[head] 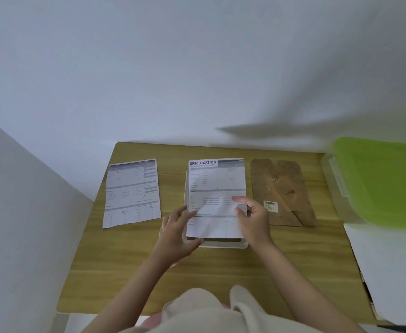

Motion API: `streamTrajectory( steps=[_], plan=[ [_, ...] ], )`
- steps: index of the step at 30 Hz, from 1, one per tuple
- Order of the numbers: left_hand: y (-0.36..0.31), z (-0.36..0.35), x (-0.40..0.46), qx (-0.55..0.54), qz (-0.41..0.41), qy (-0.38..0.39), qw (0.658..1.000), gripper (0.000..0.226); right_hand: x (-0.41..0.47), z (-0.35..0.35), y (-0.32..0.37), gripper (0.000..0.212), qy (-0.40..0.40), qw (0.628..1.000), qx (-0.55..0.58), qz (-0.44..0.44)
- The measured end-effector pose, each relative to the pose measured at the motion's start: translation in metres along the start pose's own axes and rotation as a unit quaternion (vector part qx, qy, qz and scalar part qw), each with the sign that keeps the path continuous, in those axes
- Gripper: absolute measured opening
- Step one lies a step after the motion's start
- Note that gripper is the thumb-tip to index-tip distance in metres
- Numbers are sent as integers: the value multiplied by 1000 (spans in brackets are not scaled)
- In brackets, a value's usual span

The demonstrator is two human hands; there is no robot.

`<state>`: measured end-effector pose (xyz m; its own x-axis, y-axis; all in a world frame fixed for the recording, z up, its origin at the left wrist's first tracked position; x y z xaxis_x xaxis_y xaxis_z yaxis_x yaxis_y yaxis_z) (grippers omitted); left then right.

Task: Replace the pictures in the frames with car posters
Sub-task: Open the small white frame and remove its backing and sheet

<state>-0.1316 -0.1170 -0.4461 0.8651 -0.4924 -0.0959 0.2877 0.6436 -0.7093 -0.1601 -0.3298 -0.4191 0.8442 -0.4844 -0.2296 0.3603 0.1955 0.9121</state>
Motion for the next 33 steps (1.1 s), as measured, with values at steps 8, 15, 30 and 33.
streamTrajectory(
  steps=[8,15,30,33],
  plan=[
    [-41,1,1,-145,-48,-13,988,74,-7,41,6,31,-27,998,50,14],
    [-90,-45,1,-189,-10,-60,980,34,-25,119,-25,31,-25,999,30,16],
    [-235,-266,-39,-201,42,33,978,38,-65,356,-170,22,-48,996,-70,-38],
    [-247,-284,-46,-193,51,17,980,37,-63,369,-185,23,-18,995,-86,-41]
  ],
)
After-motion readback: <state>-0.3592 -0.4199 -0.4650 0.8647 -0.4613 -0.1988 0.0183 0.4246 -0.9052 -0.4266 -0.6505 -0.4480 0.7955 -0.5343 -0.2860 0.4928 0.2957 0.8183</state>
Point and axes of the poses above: each hand's wrist, its own x-axis towards the middle knuckle, its own z-axis out of the back of the hand, y = z × x, the point moved 10 cm from there along x, towards the middle knuckle, and after that the axes turned 6 degrees about -z, right-handed, at the moved point
